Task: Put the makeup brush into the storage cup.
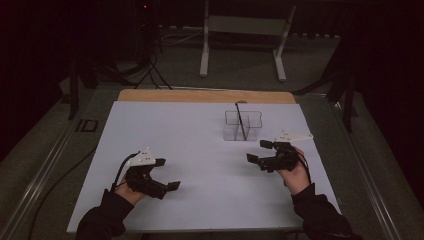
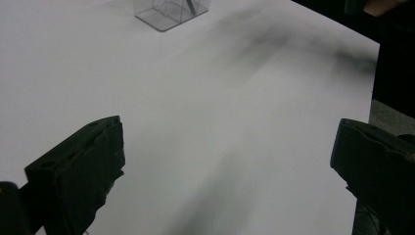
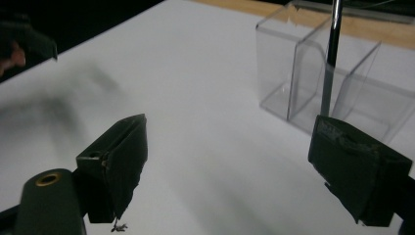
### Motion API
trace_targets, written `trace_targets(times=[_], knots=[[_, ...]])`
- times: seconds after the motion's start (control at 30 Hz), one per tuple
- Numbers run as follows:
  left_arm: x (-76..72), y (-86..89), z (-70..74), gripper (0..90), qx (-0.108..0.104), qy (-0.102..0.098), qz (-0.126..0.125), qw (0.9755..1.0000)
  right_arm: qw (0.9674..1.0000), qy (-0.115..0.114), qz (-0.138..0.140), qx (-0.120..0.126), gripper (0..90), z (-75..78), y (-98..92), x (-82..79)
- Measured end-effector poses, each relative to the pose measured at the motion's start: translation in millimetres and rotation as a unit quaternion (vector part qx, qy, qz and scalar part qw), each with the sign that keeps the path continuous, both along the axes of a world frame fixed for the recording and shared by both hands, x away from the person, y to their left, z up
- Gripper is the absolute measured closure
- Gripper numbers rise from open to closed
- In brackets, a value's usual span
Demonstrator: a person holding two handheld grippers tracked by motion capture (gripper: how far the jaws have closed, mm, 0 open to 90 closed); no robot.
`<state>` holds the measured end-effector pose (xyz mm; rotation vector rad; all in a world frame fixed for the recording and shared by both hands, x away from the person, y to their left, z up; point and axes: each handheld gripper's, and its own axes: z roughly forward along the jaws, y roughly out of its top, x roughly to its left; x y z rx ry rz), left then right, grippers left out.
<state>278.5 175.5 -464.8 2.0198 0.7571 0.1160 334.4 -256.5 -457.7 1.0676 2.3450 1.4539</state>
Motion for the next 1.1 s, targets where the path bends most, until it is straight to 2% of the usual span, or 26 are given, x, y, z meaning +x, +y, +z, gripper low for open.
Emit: trace_targets(times=[0.2, 0.43, 0.6, 0.73, 0.8, 0.93, 1.1], knots=[[-4.5, 8.4, -4.1, 0.9, -0.012, -0.001, 0.003, 0.9999, 0.9999, 0.007, 0.001, -0.009, 14.8, -13.1, -5.7, -15.4], [-9.9, 18.9, -8.8, 0.9, -0.013, 0.002, 0.008, 0.9999, 0.9999, 0.011, 0.001, -0.004, 14.7, -18.4, -14.6, -27.7], [-14.0, 27.1, -13.2, 0.9, -0.006, 0.003, 0.013, 0.9999, 0.9998, 0.019, 0.002, -0.009, 14.7, -23.5, -18.5, -35.8], [-17.4, 34.1, -17.0, 0.9, -0.007, 0.004, 0.019, 0.9998, 0.9996, 0.016, 0.006, -0.021, 14.7, -28.3, -20.4, -43.1], [-19.1, 37.6, -18.6, 0.9, -0.007, 0.005, 0.022, 0.9997, 0.9997, 0.013, 0.009, -0.019, 14.8, -29.3, -22.3, -46.7], [-22.1, 43.1, -22.6, 0.9, -0.01, 0.006, 0.03, 0.9995, 0.9995, 0.009, 0.008, -0.028, 15.0, -31.4, -26.3, -53.6], [-25.6, 47.9, -27.7, 0.9, -0.002, 0.008, 0.03, 0.9995, 0.9994, 0.011, -0.001, -0.033, 14.7, -33.9, -34.5, -59.6]])
